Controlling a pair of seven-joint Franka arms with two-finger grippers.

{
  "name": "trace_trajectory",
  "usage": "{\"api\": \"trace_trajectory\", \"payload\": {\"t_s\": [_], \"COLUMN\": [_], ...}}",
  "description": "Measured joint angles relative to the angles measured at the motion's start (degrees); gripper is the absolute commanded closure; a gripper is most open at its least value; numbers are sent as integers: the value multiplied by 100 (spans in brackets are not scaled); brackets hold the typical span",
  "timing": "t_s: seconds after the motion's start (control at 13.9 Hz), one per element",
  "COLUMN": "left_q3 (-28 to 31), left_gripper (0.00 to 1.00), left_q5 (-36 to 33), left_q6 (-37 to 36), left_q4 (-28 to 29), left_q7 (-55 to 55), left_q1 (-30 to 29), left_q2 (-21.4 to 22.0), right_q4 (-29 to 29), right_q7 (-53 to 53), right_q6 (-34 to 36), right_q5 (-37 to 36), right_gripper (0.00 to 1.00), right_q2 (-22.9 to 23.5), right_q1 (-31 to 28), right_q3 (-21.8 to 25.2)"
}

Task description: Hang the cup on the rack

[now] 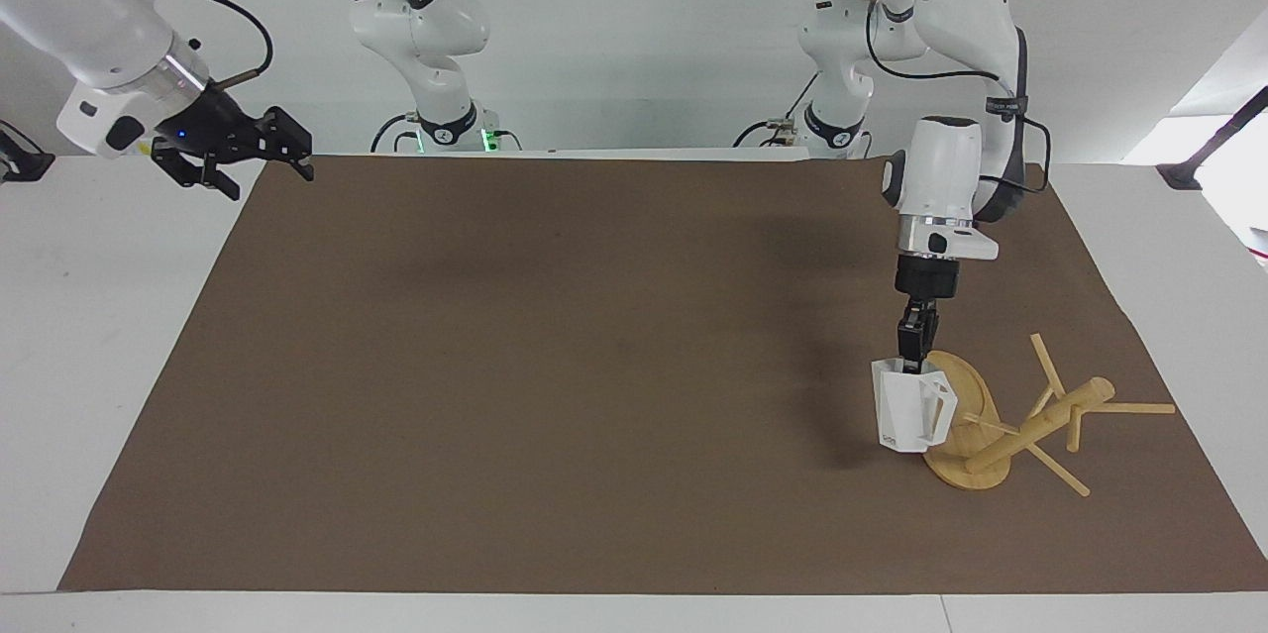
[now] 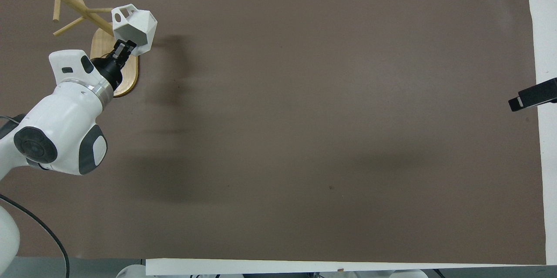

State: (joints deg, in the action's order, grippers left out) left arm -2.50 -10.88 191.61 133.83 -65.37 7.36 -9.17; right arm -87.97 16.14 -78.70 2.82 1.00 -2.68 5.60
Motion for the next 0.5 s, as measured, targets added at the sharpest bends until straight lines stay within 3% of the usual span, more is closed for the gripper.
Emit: {"api": "trace_trajectory", "payload": {"t_s": [0.5], "left_q3": [-18], "left_gripper": [100], "left_q5": [-37], "left_q6": [-12], "left_q4": [-240], "left_q7": [1], "left_q1": [-188], "left_q2": [-290], "right_q4": [115], "right_q7": [-657], "right_q6": [415], "right_q5": [-284], "right_gripper": [0], "right_q2": [-46], "right_q1": [91], "right_q3": [48]}}
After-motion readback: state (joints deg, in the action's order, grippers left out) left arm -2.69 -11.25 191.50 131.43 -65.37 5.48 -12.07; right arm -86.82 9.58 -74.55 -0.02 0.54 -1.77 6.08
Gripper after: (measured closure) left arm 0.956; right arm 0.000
